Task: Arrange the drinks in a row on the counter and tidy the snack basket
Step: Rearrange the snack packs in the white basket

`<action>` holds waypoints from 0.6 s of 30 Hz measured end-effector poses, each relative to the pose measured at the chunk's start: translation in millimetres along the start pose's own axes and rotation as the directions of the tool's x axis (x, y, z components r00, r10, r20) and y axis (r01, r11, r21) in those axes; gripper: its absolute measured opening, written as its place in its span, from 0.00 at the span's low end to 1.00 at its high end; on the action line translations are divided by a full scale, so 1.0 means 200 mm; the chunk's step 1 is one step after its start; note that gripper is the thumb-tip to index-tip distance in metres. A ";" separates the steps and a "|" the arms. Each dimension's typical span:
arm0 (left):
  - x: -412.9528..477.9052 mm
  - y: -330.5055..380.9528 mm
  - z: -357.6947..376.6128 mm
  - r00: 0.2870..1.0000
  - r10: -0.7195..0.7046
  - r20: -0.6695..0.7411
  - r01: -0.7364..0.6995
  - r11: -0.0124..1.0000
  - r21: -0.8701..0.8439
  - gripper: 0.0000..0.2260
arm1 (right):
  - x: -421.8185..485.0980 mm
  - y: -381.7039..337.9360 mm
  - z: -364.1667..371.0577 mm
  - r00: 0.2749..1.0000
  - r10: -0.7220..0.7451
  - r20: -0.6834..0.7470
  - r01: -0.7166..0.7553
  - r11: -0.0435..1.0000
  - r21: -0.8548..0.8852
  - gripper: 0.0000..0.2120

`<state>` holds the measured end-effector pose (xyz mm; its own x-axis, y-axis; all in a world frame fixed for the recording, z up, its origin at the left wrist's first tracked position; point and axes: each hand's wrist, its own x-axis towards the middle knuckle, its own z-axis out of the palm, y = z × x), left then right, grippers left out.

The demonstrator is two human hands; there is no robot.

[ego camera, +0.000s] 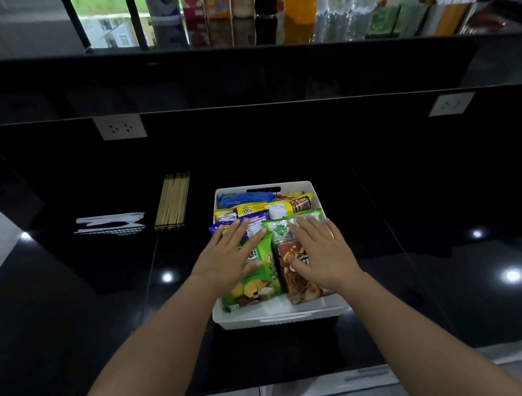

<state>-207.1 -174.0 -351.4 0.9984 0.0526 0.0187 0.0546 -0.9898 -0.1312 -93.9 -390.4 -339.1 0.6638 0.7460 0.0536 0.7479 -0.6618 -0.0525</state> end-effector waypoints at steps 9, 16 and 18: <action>-0.13 0.04 -0.07 0.986 -0.158 -0.045 0.150 0.978 -0.143 0.32 | -0.13 -0.03 -0.04 0.978 0.120 -0.172 -0.102 0.988 0.114 0.35; -0.27 0.14 -0.04 0.786 -0.612 -0.093 0.465 0.683 -0.563 0.34 | -0.23 -0.01 -0.02 0.842 0.531 -0.096 -0.380 0.710 0.593 0.35; -0.29 0.16 -0.03 0.716 -0.697 0.041 0.516 0.488 -0.704 0.35 | -0.26 0.01 -0.01 0.817 0.577 0.018 -0.436 0.597 0.673 0.36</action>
<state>-262.5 -209.4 -351.5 0.6770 0.7332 0.0638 0.5340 -0.5491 0.6429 -126.7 -430.1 -340.7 0.9734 0.2290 -0.0043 0.1545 -0.6704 -0.7257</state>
